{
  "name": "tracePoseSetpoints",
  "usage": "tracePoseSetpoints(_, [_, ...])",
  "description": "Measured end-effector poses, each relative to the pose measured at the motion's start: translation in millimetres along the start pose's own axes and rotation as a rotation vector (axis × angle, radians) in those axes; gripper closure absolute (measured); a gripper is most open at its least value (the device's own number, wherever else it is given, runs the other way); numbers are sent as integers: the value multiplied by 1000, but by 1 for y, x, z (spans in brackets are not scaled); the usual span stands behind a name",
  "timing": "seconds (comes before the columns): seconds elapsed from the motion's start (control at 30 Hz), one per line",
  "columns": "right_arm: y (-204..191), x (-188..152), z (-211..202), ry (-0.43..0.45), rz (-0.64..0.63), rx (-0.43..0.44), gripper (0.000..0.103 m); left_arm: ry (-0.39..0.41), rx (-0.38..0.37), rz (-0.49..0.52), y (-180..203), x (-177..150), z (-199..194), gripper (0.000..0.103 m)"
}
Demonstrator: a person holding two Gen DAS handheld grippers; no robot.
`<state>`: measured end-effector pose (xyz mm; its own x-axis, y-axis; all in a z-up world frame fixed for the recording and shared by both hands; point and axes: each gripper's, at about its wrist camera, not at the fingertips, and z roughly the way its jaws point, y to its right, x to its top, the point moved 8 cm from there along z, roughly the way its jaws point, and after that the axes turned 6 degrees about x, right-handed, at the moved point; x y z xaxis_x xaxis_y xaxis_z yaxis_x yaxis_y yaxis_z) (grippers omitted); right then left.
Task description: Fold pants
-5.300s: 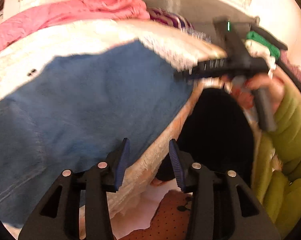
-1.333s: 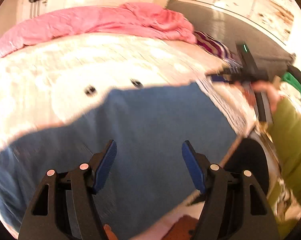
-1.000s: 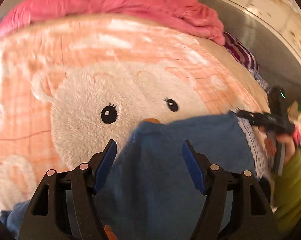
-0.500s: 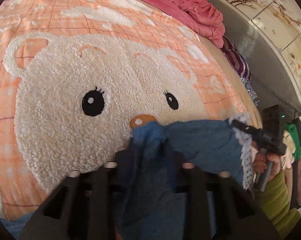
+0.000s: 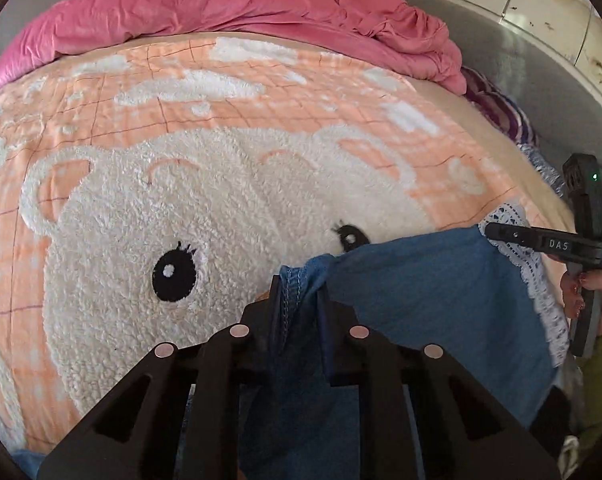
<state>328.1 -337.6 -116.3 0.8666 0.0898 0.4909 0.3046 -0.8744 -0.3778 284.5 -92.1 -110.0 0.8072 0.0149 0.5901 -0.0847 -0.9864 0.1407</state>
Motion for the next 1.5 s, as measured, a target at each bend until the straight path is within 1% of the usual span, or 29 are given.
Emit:
tracePoseSetpoints(0.03, [1, 0, 0, 12, 0, 2, 78, 3, 3, 2, -1, -2, 1, 85])
tracePoseSetpoints(0.1, [5, 1, -2, 31, 26, 26, 77, 11, 0, 4, -4, -3, 1, 85])
tracePoseSetpoints(0.17, [10, 1, -6, 37, 55, 34, 71, 4, 1, 5, -6, -4, -1, 82])
tracePoseSetpoints(0.23, [10, 3, -15, 46, 55, 14, 66, 1, 23, 11, -7, -3, -4, 76])
tracePoseSetpoints(0.27, [11, 5, -22, 57, 46, -14, 62, 4, 34, 11, -8, -3, -5, 71])
tracePoseSetpoints(0.33, [11, 2, -35, 77, 30, -56, 56, 3, 25, -1, -10, -4, -9, 70])
tracePoseSetpoints(0.4, [10, 0, -47, 90, 27, -63, 55, 4, 26, -11, -13, -5, -13, 64])
tracePoseSetpoints(0.47, [9, -5, -58, 92, 34, -63, 51, -2, 27, -18, -14, -7, -14, 57])
tracePoseSetpoints(0.57, [1, -16, -71, 94, 27, -56, 49, -1, 24, -28, -16, -11, -22, 56])
tracePoseSetpoints(0.73, [-17, -41, -93, 132, 24, -6, 41, 28, 21, -21, -15, -16, -42, 45])
tracePoseSetpoints(0.77, [-19, -47, -97, 141, 30, -8, 36, 38, 24, -14, -13, -19, -51, 42])
tracePoseSetpoints(0.83, [-22, -58, -104, 158, 40, 10, 32, 56, 11, -12, -12, -25, -64, 36])
tracePoseSetpoints(0.9, [-25, -69, -111, 168, 50, 25, 32, 78, -3, -6, -11, -37, -82, 31])
tracePoseSetpoints(1.0, [-23, -88, -117, 175, 69, 34, 31, 90, 8, -7, -16, -57, -102, 28])
tracePoseSetpoints(1.07, [-18, -101, -119, 171, 94, 33, 31, 88, -2, -8, -20, -70, -112, 27])
tracePoseSetpoints(1.17, [-12, -117, -118, 165, 127, 42, 31, 86, 33, -2, -34, -87, -123, 26])
tracePoseSetpoints(1.23, [-8, -127, -115, 149, 150, 46, 31, 89, 81, 0, -47, -97, -128, 26])
tracePoseSetpoints(1.27, [-8, -132, -113, 143, 158, 43, 31, 90, 124, 2, -54, -102, -129, 25])
tracePoseSetpoints(1.33, [-6, -140, -106, 124, 172, 44, 32, 86, 161, 9, -62, -109, -128, 24])
tracePoseSetpoints(1.4, [-4, -144, -98, 113, 184, 42, 36, 67, 183, 6, -69, -117, -125, 24])
tracePoseSetpoints(1.43, [-5, -145, -95, 109, 181, 35, 43, 60, 191, 8, -71, -120, -124, 24])
tracePoseSetpoints(1.5, [-11, -146, -93, 104, 167, 41, 51, 54, 206, 16, -73, -121, -124, 24])
